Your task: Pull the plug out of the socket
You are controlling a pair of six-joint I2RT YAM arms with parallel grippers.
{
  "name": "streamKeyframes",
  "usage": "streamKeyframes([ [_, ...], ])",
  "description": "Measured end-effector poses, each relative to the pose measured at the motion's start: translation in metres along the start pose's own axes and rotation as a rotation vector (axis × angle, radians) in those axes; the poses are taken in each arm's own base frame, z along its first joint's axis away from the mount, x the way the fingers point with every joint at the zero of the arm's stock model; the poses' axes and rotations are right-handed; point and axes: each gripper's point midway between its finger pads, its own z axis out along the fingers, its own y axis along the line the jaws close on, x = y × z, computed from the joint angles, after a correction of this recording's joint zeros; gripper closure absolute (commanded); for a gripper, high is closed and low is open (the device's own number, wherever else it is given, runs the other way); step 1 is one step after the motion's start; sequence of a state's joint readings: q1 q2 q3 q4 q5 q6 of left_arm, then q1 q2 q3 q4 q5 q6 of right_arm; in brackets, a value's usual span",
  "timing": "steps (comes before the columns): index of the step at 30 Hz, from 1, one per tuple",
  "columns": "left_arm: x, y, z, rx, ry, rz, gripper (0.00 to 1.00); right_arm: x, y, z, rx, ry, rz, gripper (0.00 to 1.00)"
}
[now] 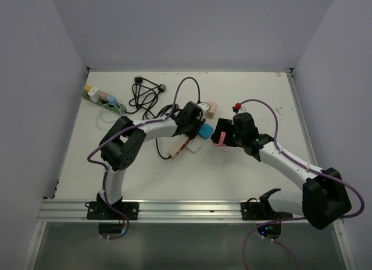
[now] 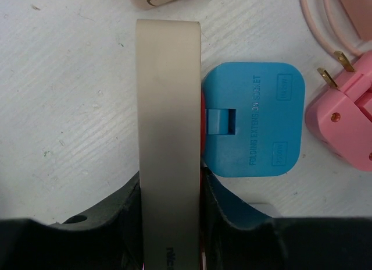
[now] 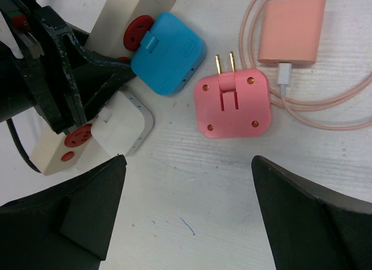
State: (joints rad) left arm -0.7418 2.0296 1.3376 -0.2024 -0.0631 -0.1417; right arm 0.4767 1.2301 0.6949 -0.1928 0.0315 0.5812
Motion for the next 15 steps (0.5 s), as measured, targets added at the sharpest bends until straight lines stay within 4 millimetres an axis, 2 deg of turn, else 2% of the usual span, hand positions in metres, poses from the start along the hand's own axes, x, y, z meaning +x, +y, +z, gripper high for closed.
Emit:
streamKeyframes([
  [5,0.005,0.001,-0.009,0.028,-0.017,-0.045,1.0,-0.003,0.014,0.0,-0.065,0.0,0.021,0.07],
  [9,0.003,0.011,-0.03,0.06,-0.068,-0.125,1.0,-0.01,0.029,-0.001,-0.134,-0.006,0.05,0.08],
  [15,-0.033,0.029,-0.074,0.089,-0.235,-0.219,1.0,-0.035,0.061,0.004,-0.245,-0.03,0.091,0.11],
])
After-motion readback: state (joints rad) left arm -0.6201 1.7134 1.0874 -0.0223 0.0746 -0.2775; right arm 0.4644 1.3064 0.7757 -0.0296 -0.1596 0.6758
